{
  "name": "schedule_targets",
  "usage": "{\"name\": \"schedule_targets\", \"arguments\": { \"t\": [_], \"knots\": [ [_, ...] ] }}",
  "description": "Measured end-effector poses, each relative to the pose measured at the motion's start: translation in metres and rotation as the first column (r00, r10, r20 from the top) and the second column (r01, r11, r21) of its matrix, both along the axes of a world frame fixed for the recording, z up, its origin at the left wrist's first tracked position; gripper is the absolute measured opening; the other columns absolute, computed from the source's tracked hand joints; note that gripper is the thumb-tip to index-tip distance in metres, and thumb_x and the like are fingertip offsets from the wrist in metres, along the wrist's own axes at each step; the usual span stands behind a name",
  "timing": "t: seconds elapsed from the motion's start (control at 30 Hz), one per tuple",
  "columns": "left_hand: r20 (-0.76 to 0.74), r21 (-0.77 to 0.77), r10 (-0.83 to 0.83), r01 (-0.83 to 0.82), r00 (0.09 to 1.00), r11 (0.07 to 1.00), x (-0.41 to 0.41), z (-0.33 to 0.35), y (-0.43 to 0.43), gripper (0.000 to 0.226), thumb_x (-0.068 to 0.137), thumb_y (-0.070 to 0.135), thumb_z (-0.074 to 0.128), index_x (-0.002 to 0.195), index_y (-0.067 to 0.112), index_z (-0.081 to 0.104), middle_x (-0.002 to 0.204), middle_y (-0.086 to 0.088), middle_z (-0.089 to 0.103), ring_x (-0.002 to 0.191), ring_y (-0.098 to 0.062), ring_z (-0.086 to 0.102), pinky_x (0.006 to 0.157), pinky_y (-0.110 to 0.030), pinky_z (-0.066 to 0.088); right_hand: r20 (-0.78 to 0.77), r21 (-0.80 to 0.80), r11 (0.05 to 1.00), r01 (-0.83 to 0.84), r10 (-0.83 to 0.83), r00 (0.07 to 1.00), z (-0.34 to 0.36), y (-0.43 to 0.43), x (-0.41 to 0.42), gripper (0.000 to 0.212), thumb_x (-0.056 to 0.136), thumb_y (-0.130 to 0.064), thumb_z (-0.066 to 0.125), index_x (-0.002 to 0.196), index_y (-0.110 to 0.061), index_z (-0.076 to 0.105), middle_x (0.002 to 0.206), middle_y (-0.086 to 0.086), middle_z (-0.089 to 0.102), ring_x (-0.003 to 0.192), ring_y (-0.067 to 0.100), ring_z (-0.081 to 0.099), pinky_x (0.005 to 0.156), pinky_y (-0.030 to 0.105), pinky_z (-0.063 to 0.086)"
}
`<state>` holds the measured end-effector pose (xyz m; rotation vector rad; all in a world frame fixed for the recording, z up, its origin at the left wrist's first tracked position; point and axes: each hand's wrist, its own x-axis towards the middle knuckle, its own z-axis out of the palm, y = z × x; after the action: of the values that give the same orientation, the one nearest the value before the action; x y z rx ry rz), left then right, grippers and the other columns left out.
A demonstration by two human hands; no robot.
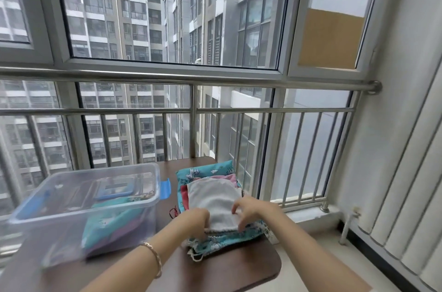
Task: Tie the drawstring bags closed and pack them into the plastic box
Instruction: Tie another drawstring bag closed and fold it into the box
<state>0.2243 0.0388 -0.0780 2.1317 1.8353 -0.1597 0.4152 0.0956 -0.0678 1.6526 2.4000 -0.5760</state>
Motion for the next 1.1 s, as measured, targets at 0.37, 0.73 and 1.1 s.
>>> {"name": "schedule_targets", "arguments": {
  "t": [0.37,0.73,1.1],
  "knots": [
    [0.145,0.255,0.113,-0.148,0.983,0.956,-0.005,0.037,0.001,0.015,0.092,0.002,0.044,0.106,0.008,0.047,0.090,-0.003,0.051,0.077,-0.020,0.050,0.067,-0.033,0.050,0.006,0.030,0.996,0.089,-0.090,0.996,0.039,0.011,0.002,0.006,0.086,-0.005,0.063,0.080,-0.006,0.061,0.082,0.005,0.061,0.074,0.015,0.071,0.055,0.023,0.055],
    [0.385,0.542,0.133,-0.340,0.913,0.768,-0.009,0.096,0.007,0.006,0.100,0.013,0.037,0.101,0.010,0.041,0.080,-0.002,0.058,0.069,-0.020,0.059,0.061,-0.037,0.055,-0.309,0.498,0.837,0.227,-0.074,0.948,0.119,0.021,-0.003,0.023,0.094,-0.004,0.036,0.081,-0.013,0.054,0.087,0.008,0.061,0.077,0.024,0.057,0.066,0.037,0.043],
    [0.605,0.454,-0.072,-0.270,0.793,0.849,-0.108,0.170,-0.057,0.034,0.100,0.027,0.047,0.069,0.012,0.051,0.059,0.003,0.041,0.054,-0.012,0.035,0.051,-0.025,0.027,-0.604,0.384,0.923,-0.034,0.279,0.746,0.172,-0.033,-0.026,0.010,0.088,-0.017,0.069,0.085,-0.011,0.076,0.069,-0.001,0.070,0.057,0.002,0.060,0.057,0.017,0.048]
  ]
}}
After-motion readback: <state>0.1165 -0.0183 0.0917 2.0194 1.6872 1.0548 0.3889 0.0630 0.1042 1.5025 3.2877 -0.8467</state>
